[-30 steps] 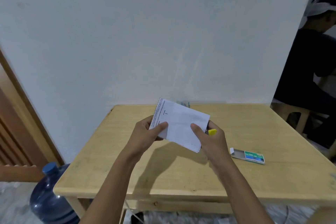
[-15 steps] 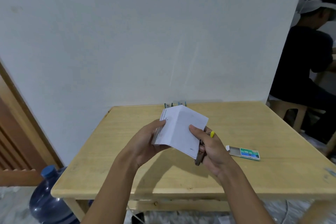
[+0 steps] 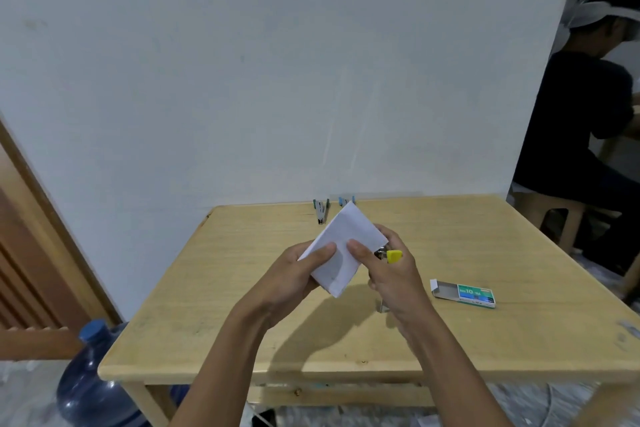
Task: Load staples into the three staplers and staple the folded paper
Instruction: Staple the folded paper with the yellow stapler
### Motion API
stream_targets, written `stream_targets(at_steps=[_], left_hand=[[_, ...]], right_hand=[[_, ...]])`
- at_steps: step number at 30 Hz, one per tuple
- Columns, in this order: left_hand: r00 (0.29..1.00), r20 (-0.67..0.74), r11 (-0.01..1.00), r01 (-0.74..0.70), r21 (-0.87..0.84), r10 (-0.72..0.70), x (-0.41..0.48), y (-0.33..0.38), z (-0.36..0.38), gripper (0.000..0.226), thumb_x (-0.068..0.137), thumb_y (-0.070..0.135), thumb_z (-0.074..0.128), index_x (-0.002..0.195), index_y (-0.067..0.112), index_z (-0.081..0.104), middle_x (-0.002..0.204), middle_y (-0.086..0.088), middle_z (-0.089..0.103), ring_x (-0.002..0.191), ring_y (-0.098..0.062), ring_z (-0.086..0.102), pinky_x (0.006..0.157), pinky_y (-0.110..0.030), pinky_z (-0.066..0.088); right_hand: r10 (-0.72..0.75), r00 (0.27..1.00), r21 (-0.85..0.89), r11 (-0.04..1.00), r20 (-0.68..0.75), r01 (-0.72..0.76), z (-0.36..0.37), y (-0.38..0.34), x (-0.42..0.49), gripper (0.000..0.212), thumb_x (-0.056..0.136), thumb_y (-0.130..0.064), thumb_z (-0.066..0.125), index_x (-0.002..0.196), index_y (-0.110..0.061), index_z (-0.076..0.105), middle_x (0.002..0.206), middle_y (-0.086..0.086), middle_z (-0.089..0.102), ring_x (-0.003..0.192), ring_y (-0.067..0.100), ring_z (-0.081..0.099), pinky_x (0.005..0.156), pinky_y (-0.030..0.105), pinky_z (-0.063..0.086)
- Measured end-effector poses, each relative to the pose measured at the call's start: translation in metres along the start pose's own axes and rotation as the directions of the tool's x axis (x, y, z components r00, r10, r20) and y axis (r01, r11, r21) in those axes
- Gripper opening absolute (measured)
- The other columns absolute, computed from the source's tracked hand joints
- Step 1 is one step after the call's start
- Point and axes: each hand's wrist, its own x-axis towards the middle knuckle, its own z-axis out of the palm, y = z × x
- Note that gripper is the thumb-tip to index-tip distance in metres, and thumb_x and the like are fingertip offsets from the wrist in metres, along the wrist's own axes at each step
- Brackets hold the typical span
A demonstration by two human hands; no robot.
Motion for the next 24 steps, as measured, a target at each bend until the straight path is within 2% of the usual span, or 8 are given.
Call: stream_targets(at_steps=[3, 5, 8, 10, 14, 18, 21, 24], left_hand=[[0.998, -0.059, 1.0, -0.016, 0.022, 0.017, 0.0, -0.001, -0.004, 0.036, 0.09, 0.036, 0.065, 0.11, 0.008, 0.071, 0.102, -0.01, 0.071, 0.087, -0.02, 0.063, 0.08, -0.035, 0.05], [0.993, -0.115, 0.999, -0.025, 0.036, 0.029, 0.002, -0.001, -0.006, 0.036, 0.083, 0.037, 0.07, 0.104, 0.008, 0.072, 0.092, -0.006, 0.071, 0.078, -0.019, 0.061, 0.071, -0.031, 0.049], [0.987, -0.159, 0.998, -0.016, 0.056, 0.025, 0.006, 0.0, -0.008, 0.032, 0.077, 0.035, 0.075, 0.097, 0.01, 0.072, 0.084, -0.002, 0.07, 0.071, -0.017, 0.06, 0.061, -0.025, 0.046], [0.988, -0.154, 0.996, -0.011, 0.086, 0.025, 0.009, 0.001, -0.009, 0.029, 0.077, 0.034, 0.075, 0.094, 0.011, 0.073, 0.084, -0.002, 0.07, 0.071, -0.018, 0.06, 0.063, -0.027, 0.045], [0.993, -0.12, 0.991, -0.002, 0.132, 0.018, 0.011, 0.006, -0.014, 0.026, 0.079, 0.033, 0.073, 0.093, 0.012, 0.076, 0.089, -0.008, 0.073, 0.076, -0.021, 0.063, 0.071, -0.033, 0.047], [0.976, -0.216, 1.0, 0.008, -0.029, -0.014, 0.015, 0.003, -0.01, 0.031, 0.081, 0.024, 0.078, 0.104, 0.004, 0.073, 0.101, -0.013, 0.076, 0.085, -0.027, 0.068, 0.076, -0.038, 0.053], [0.96, -0.279, 0.993, -0.005, -0.115, -0.028, 0.015, -0.003, -0.007, 0.039, 0.078, 0.024, 0.078, 0.11, 0.003, 0.071, 0.105, -0.016, 0.075, 0.088, -0.03, 0.07, 0.076, -0.037, 0.055], [0.96, -0.278, 0.996, -0.003, -0.094, -0.023, 0.013, -0.003, -0.011, 0.031, 0.083, 0.019, 0.074, 0.107, 0.0, 0.07, 0.097, -0.015, 0.074, 0.078, -0.026, 0.066, 0.061, -0.028, 0.052]], right_hand=[[0.028, 1.0, 0.051, 0.998, 0.011, -0.028, -0.009, -0.001, 0.005, 0.012, 0.088, -0.031, 0.071, 0.1, -0.029, 0.07, 0.077, 0.006, 0.048, 0.046, 0.011, 0.034, 0.048, 0.024, 0.031], [0.036, 0.999, 0.094, 0.995, 0.04, -0.039, -0.014, -0.002, 0.007, 0.013, 0.089, -0.029, 0.07, 0.1, -0.022, 0.072, 0.083, 0.009, 0.043, 0.043, 0.011, 0.028, 0.046, 0.024, 0.029], [0.06, 0.993, 0.102, 0.992, 0.105, -0.07, -0.02, -0.006, 0.007, 0.02, 0.09, -0.027, 0.067, 0.108, -0.018, 0.072, 0.083, 0.005, 0.054, 0.043, 0.011, 0.026, 0.046, 0.023, 0.028], [0.074, 0.985, 0.104, 0.99, 0.156, -0.091, -0.023, -0.009, 0.004, 0.023, 0.092, -0.028, 0.065, 0.108, -0.014, 0.072, 0.083, -0.005, 0.063, 0.045, 0.012, 0.024, 0.047, 0.023, 0.026], [0.093, 0.975, 0.061, 0.992, 0.202, -0.107, -0.027, -0.009, 0.003, 0.02, 0.085, -0.031, 0.074, 0.088, -0.012, 0.07, 0.079, 0.003, 0.053, 0.045, 0.013, 0.024, 0.047, 0.023, 0.026], [0.066, 0.993, 0.035, 0.997, 0.102, -0.07, -0.023, -0.003, 0.007, 0.021, 0.09, -0.022, 0.069, 0.07, -0.018, 0.065, 0.071, 0.009, 0.035, 0.044, 0.012, 0.026, 0.045, 0.023, 0.028], [0.058, 0.996, 0.046, 0.997, 0.066, -0.061, -0.015, 0.001, 0.007, 0.02, 0.089, -0.022, 0.07, 0.071, -0.018, 0.065, 0.063, 0.003, 0.033, 0.044, 0.012, 0.027, 0.045, 0.023, 0.03], [0.078, 0.994, -0.003, 0.997, 0.075, -0.078, -0.013, 0.001, 0.001, 0.012, 0.086, -0.024, 0.073, 0.084, -0.012, 0.069, 0.056, -0.003, 0.042, 0.044, 0.012, 0.029, 0.047, 0.024, 0.029]])
